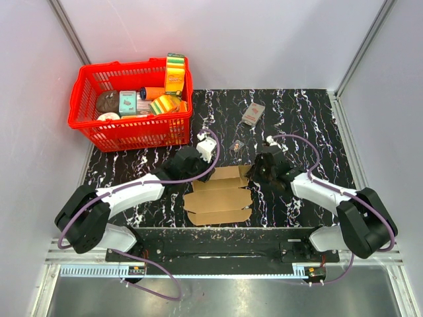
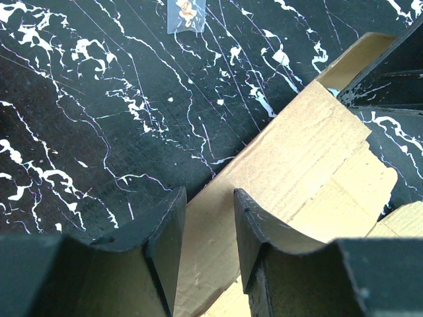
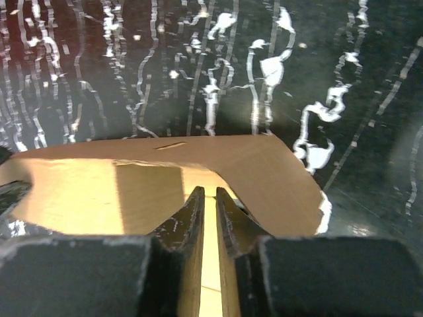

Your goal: Fold the paper box

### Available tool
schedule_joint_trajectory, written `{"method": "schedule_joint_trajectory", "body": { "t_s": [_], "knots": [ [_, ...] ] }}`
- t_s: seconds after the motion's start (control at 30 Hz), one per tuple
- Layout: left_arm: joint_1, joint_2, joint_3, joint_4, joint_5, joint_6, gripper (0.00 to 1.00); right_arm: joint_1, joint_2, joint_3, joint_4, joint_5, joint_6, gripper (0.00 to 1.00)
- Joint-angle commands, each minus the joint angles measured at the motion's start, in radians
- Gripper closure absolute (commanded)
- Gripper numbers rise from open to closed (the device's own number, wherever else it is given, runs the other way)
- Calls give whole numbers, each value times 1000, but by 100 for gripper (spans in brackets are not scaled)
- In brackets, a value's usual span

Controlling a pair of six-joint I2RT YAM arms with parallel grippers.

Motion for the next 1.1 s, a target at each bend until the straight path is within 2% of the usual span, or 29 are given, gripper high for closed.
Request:
{"method": "schedule_joint_trajectory", "body": {
  "t_s": [0.0, 0.2, 0.47, 1.07],
  "knots": [
    [-6, -11, 5, 14, -15, 1, 60, -20, -12, 24, -85, 118, -24, 85],
    [-9, -10, 9, 11, -18, 1, 60, -29, 80, 53, -92, 142, -13, 92],
    [-12, -2, 25, 8, -15, 1, 60, -31, 137, 65, -84, 168, -25, 94],
    [-16, 4, 28, 6, -19, 1, 60, -31, 180, 50, -13, 35, -45, 96]
  ]
}}
